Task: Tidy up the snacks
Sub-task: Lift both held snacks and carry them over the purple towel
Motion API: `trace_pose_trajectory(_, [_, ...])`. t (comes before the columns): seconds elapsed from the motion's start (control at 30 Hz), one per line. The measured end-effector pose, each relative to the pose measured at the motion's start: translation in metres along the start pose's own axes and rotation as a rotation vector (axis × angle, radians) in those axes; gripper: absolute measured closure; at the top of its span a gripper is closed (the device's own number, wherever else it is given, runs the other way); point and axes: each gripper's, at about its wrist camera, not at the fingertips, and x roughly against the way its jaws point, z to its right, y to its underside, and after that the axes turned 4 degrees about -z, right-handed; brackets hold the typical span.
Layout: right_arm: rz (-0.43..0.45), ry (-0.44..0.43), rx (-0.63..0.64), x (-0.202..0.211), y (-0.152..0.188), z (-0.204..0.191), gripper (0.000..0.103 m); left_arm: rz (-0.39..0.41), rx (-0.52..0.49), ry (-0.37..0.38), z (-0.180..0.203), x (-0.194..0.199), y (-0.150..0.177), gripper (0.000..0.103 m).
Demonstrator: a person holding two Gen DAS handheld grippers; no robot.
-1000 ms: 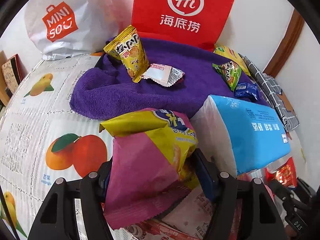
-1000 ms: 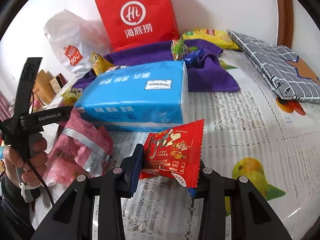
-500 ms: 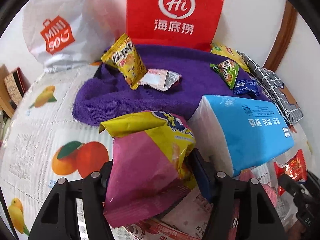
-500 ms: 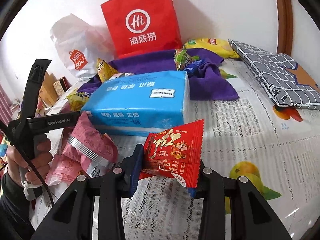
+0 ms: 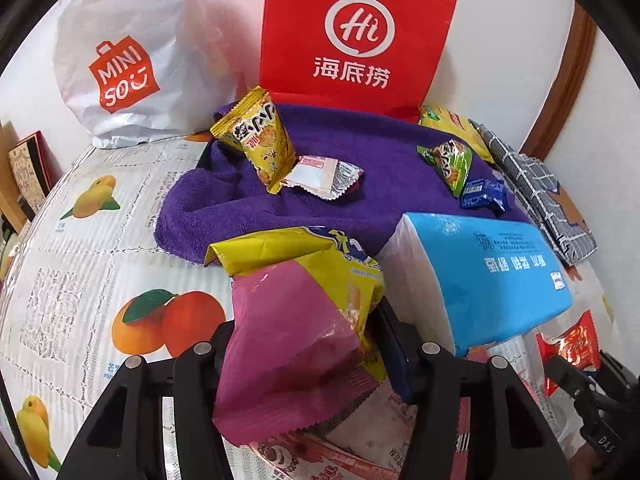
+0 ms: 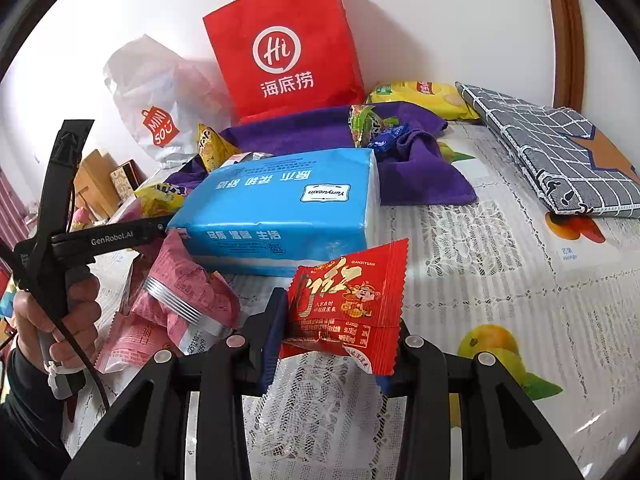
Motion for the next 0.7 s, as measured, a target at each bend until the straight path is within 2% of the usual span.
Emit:
trace_pose_trajectory(0.2, [0.029, 0.006, -0.022, 0.006, 0.001, 0.004, 0.065, 0.007, 0.018, 0.008, -0.003, 0.006, -0.002, 0.049])
trace_pose_trajectory(0.3, [0.034, 0.037, -0.031, 0.007, 0.001, 0.005, 0.065, 0.027, 0.013, 0.011, -0.003, 0.012, -0.003, 0.049])
trace_pose_trajectory(0.4, [0.033, 0.073, -0.027, 0.009, -0.001, 0.002, 0.065, 0.033, 0.023, 0.034, -0.005, 0.017, -0.004, 0.050])
trace_pose_trajectory(0.7, [0.042, 0.088, -0.027, 0.036, -0.019, -0.012, 0.065, 0.021, 0.078, 0.140, -0.019, 0.036, 0.000, 0.050])
